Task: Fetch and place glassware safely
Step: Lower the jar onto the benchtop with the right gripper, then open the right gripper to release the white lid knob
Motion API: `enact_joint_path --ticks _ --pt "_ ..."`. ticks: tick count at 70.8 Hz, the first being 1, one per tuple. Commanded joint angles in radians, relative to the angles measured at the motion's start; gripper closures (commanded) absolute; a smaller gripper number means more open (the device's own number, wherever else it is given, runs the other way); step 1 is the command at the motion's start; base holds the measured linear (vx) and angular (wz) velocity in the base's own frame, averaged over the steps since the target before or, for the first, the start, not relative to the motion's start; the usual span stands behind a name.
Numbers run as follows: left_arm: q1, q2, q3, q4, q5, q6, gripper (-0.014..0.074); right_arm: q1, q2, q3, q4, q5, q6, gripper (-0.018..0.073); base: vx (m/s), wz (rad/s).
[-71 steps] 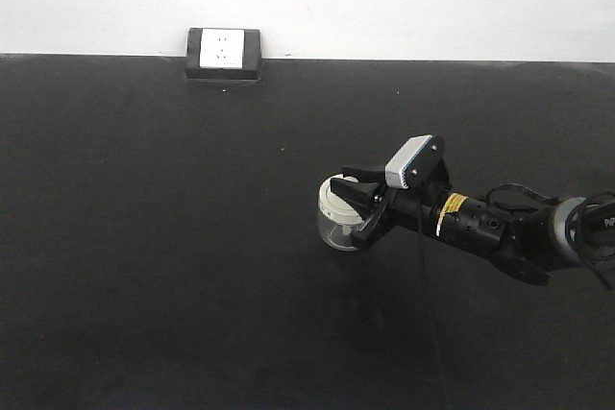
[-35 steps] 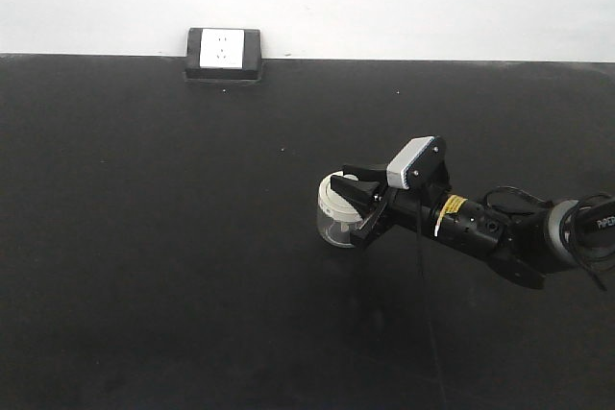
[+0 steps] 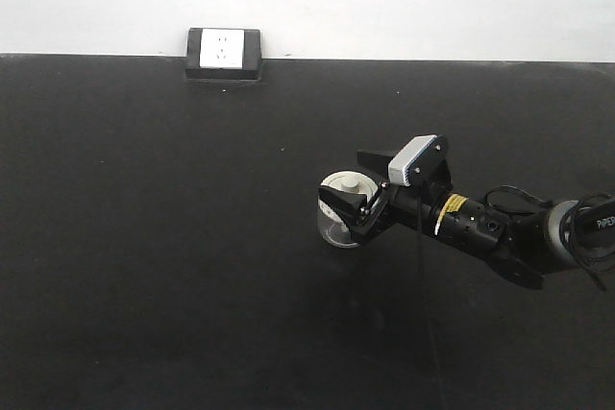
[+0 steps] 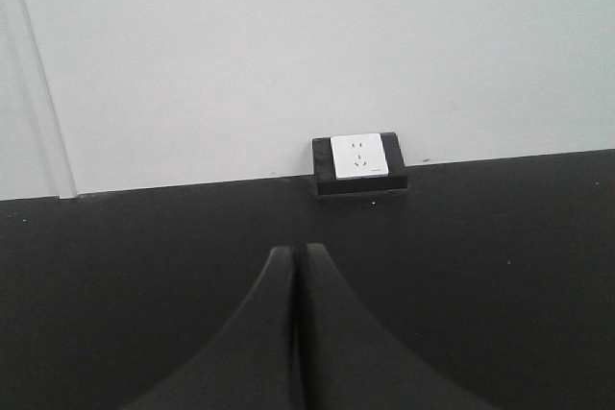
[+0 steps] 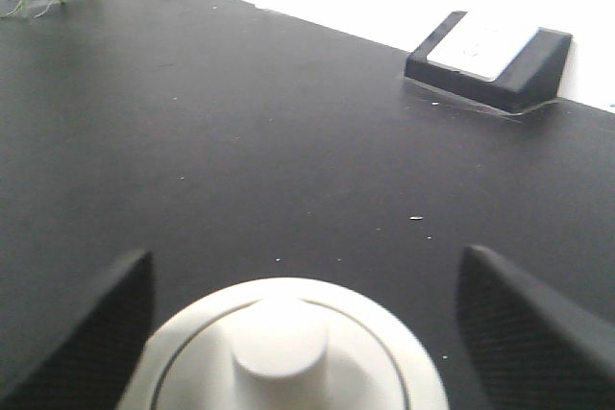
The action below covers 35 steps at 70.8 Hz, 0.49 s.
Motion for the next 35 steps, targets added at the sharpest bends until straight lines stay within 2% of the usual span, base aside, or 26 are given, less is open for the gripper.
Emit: enact_joint_path --ticks 1,22,35 --pt "-0.007 0.008 -0.027 -0.005 -0.073 -0.006 0.0603 -0.005 -0.047 -0.019 0.035 -0.07 -0.002 -0.0106 0.0 0.0" --pt "-0.007 0.008 -0.027 -0.005 -0.073 -0.006 0.0603 -0.005 -0.1 -0.017 0.044 -0.057 0.003 -0.0046 0.0 0.0" --pt "-0.007 0.008 -0.027 -0.005 -0.073 -0.006 0.0603 -0.005 -0.193 -0.014 0.048 0.06 0.092 -0.0017 0.0 0.0"
